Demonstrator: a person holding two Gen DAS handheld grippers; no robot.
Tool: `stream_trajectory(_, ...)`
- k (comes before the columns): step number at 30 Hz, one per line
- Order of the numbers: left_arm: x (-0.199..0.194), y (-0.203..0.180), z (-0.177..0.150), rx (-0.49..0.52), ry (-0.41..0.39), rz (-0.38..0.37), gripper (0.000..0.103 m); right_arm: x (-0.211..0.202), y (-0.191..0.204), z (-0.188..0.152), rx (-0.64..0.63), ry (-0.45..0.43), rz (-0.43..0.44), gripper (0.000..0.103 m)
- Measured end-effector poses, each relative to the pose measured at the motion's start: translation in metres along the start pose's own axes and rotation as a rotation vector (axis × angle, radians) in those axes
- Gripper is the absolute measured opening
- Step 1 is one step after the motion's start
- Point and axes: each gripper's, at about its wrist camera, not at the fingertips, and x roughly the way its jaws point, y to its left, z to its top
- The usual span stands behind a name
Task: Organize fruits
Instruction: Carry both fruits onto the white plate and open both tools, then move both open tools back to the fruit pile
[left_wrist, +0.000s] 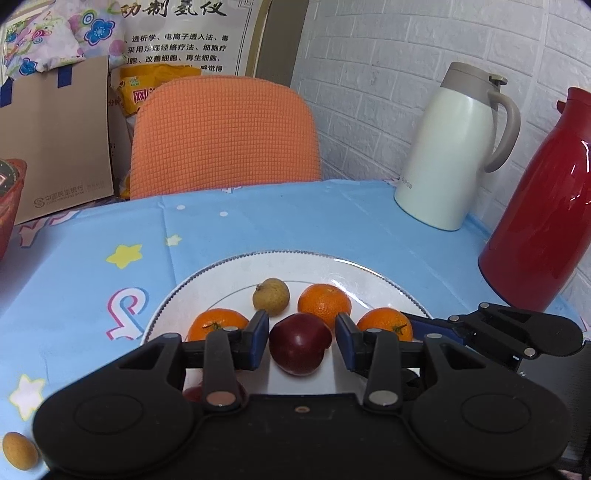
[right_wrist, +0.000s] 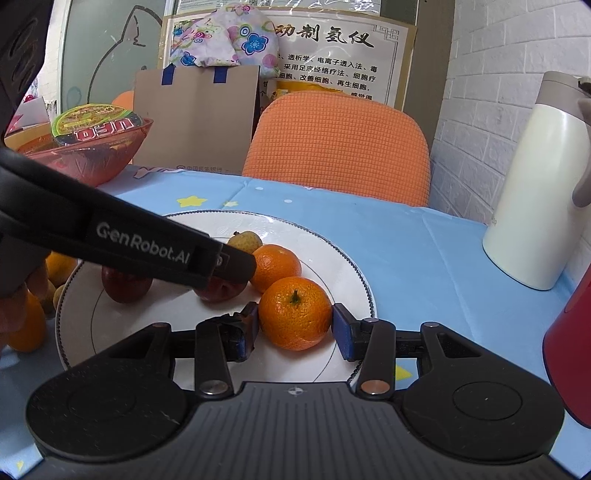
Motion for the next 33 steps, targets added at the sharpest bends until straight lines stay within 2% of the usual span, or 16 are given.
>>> stream_trajectory(1,-0.003,0.0,0.001,0.0,-0.008,-0.004,0.103,-0.001,0.001,0.0,-0.007,-0.009,-0.005,0.076)
stream_trajectory(5,-0.015,-0.003,0.004,0.008,-0.049,-0.003,0.103,-0.011,0.002,0.001,-0.024,-0.049,-0.003,0.103)
stream_trajectory(11,-0.039,-0.004,0.006,-0.016,-0.123,0.031,0.103,-0.026,0.003,0.003,-0.045,-0.095,-0.018,0.103)
stream_trajectory(14,-0.053,-0.006,0.005,-0.02,-0.157,0.075,0.103,-0.033,0.005,0.004,-0.042,-0.105,-0.004,0.103)
stream_trajectory(26,-0.096,-0.006,-0.011,-0.024,-0.158,0.2,0.103,-0.063,0.027,-0.001,-0.02,-0.128,0.051,0.103)
stream_trajectory(33,-0.125,-0.005,-0.019,-0.024,-0.178,0.205,0.103,-0.082,0.038,-0.002,0.008,-0.151,0.052,0.103)
